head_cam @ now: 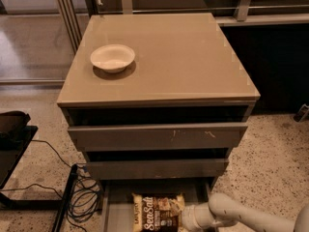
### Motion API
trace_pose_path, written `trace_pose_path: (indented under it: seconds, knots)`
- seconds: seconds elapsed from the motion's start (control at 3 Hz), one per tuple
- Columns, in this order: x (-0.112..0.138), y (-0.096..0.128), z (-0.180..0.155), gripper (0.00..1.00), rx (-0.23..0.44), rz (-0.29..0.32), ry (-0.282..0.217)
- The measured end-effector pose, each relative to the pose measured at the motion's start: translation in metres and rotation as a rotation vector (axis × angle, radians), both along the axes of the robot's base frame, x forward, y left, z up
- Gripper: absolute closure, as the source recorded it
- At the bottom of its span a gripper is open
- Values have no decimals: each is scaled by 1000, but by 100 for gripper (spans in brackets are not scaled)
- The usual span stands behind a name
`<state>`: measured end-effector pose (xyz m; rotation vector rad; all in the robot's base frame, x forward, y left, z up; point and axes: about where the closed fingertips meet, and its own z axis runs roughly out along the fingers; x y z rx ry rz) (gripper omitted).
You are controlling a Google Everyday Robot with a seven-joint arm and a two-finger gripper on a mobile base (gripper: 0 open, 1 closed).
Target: Pick brown chip bag from bottom drawer and place on counter
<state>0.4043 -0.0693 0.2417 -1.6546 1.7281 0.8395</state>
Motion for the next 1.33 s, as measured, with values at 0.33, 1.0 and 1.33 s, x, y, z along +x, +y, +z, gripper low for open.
trace_pose_path:
  seconds: [0.33, 1.0, 1.33]
  knots:
    - [-38, 13, -20, 0, -115, -21, 65]
    - [-39, 19, -25, 0, -123, -101, 89]
    - [-36, 23, -21, 0, -105, -87, 82]
